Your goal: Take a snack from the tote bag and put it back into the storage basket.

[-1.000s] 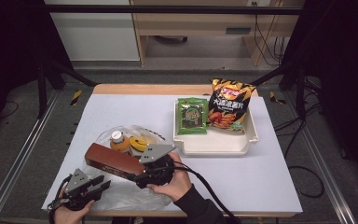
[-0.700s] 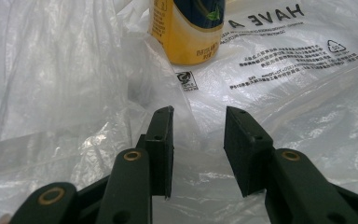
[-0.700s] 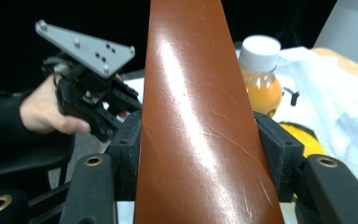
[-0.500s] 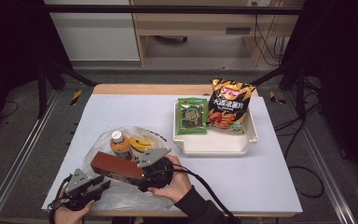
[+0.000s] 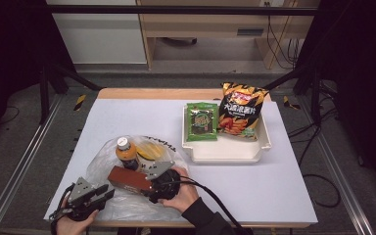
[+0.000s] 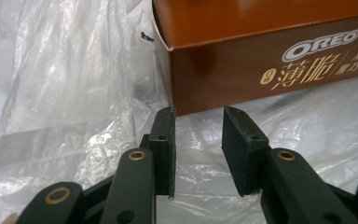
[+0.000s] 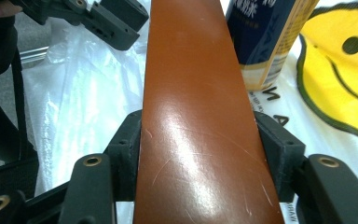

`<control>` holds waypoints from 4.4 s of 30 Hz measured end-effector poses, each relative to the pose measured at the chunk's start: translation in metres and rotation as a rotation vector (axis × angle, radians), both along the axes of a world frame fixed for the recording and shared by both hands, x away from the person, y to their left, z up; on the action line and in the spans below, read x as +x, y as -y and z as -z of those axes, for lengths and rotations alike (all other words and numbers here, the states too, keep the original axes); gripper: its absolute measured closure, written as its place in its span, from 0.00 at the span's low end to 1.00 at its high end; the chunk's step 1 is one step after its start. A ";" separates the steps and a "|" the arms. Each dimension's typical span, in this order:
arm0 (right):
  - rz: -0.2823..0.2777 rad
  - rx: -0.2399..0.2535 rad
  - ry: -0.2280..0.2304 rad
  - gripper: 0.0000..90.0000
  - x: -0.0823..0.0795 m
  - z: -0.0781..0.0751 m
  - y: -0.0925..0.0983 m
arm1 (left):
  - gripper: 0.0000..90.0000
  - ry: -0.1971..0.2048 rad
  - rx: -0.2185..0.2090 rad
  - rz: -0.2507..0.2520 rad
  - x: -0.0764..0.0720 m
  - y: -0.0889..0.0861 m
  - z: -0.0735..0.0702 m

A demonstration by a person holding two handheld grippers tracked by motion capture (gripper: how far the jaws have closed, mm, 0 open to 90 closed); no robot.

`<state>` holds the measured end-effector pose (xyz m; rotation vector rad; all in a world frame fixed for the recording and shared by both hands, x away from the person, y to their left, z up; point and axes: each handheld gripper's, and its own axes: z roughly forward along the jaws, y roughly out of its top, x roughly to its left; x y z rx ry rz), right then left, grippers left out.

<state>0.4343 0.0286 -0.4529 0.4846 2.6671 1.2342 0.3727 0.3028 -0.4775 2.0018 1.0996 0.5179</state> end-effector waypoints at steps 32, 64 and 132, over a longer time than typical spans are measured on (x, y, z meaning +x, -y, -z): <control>0.274 -0.068 0.046 0.86 0.001 0.030 0.098 | 0.77 -0.006 -0.002 -0.003 0.001 0.001 0.001; 0.105 0.073 -0.003 0.42 -0.009 -0.025 0.003 | 0.77 0.002 -0.003 0.001 0.000 -0.001 0.000; 0.032 0.225 0.087 0.48 -0.014 -0.112 0.049 | 0.73 0.078 -0.099 -0.016 -0.003 -0.008 -0.013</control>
